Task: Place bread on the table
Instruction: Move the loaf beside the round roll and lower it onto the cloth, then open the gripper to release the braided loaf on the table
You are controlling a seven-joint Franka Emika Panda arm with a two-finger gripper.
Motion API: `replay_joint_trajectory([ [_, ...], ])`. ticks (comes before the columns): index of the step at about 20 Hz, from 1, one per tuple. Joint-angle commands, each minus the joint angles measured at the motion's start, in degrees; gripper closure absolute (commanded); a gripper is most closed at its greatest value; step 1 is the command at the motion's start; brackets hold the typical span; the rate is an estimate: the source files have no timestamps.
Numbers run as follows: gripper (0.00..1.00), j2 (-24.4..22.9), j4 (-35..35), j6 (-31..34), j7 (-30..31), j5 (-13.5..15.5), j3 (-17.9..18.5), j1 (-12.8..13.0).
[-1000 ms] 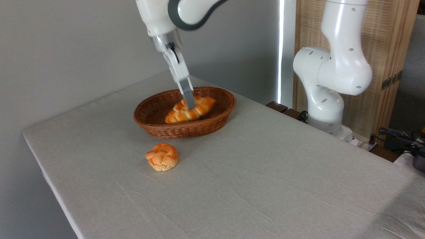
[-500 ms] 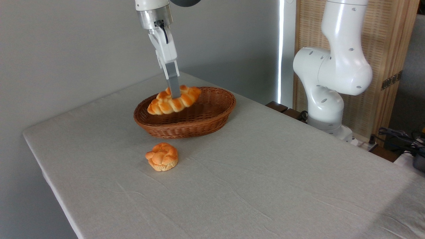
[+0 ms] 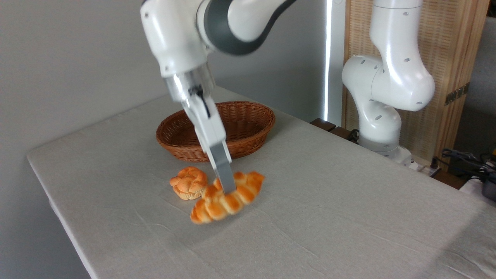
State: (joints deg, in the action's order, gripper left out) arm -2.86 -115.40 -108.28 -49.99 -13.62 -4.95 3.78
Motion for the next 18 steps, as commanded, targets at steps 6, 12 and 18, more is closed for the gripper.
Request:
replay_joint_trajectory([
  [6, 0.00, 2.9, 0.2, -0.4, 0.4, -3.0, 0.3, 0.6],
  [12, 0.00, 2.2, 1.4, -1.1, 0.9, 6.2, 0.6, 0.6],
  [18, 0.00, 0.8, 9.8, -0.2, 6.8, 16.5, 2.8, 0.5],
])
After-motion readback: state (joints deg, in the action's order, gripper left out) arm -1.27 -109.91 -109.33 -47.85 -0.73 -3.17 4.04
